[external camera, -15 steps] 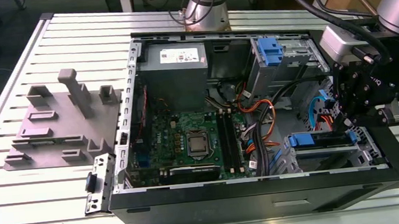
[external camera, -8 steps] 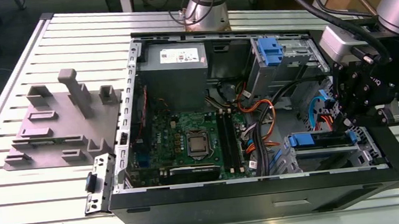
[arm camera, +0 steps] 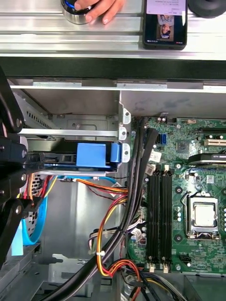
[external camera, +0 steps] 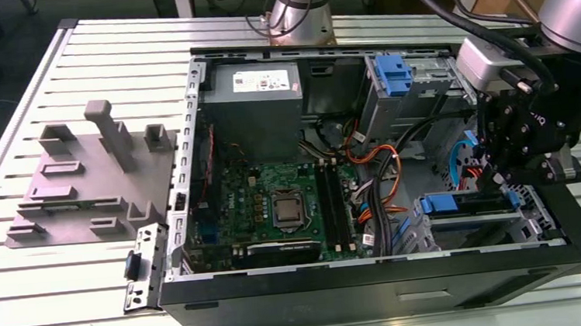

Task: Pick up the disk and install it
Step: 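Insert the second disk wire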

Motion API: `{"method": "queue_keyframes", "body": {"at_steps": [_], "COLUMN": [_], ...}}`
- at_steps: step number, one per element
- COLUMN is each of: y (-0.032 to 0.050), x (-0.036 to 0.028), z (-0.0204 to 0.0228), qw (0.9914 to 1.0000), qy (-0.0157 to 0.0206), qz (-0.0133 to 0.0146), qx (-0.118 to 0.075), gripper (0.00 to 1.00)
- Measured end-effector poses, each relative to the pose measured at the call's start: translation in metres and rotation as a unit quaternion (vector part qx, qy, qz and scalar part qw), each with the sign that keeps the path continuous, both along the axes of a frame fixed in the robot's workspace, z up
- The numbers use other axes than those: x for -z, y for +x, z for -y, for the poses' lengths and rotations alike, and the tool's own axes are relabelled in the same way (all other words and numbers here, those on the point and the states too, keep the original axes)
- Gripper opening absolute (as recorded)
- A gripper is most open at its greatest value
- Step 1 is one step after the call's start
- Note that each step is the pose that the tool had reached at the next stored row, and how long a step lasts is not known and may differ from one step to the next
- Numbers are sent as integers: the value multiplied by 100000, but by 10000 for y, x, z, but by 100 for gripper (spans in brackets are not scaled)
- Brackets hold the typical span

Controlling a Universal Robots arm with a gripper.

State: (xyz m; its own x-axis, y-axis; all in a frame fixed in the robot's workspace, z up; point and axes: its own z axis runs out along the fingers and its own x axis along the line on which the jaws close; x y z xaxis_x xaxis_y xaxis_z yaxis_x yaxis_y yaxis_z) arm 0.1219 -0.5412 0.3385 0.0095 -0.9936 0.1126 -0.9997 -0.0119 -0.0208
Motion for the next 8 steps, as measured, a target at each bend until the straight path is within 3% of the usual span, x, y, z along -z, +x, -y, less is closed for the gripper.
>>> {"method": "queue_keyframes", "body": {"at_steps": [8], "y": [-24], "x": [0], "z": [0], "qw": [100000], "qy": [-5], "qz": [0], "qx": [-4], "gripper": [11]}}
